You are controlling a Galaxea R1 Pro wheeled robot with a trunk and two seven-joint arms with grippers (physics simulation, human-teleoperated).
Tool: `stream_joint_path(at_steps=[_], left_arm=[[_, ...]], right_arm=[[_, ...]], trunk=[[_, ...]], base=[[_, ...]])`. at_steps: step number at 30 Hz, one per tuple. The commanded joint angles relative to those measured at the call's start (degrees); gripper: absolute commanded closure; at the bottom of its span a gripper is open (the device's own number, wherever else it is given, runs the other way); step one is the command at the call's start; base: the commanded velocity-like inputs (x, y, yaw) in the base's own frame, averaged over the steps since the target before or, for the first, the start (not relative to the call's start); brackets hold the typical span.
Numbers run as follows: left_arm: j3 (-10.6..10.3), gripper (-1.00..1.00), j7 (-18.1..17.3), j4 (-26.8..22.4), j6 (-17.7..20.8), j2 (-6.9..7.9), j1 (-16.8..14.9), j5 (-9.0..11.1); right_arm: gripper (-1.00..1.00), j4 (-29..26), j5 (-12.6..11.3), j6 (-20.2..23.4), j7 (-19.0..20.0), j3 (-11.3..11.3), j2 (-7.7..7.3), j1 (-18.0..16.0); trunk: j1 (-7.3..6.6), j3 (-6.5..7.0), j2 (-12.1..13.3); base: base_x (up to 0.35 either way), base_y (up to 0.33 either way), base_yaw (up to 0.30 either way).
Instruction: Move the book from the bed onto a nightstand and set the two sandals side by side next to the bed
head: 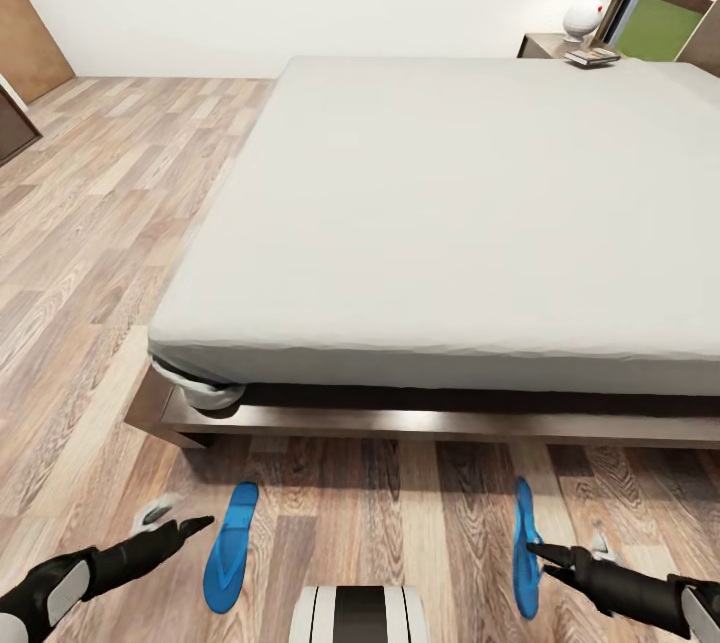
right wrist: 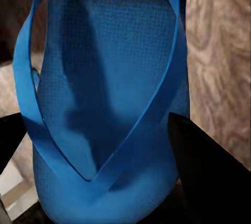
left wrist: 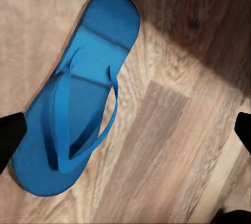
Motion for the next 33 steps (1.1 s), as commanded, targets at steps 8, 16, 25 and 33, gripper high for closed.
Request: stream_joint_path(at_steps=[8, 16, 25, 33], left_arm=[[2.8, -1.00, -3.2, 4.4, -4.5, -0.29, 0.0, 0.4], [6.0, -1.00, -3.8, 5.6, -4.9, -0.34, 0.0, 2.0], [6.0, -1.00, -3.5, 6.4, -5.1, -0.48, 0.0, 1.9], [6.0, -1.00, -3.4, 7.9, -5.5, -0.61, 0.0, 1.8]], right_arm=[[1.00, -5.9, 0.1, -0.1, -17.9, 0.2, 0.04, 0.0], [1.00, -7.6, 6.6, -5.5, -36.7, 0.4, 0.24, 0.0], [1.00, -6.8, 11.8, -17.9, -39.4, 0.5, 0.46, 0.0], [1.00, -5.0, 11.7, -25.0, -39.2, 0.4, 0.56, 0.1]], trunk=[[-0.01, -0.04, 0.0], [-0.01, -0.04, 0.0], [-0.01, -0.04, 0.0], [-0.01, -0.04, 0.0]], base=[[0.000, 0.000, 0.000], [0.000, 0.000, 0.000], [0.000, 0.000, 0.000], [0.000, 0.000, 0.000]])
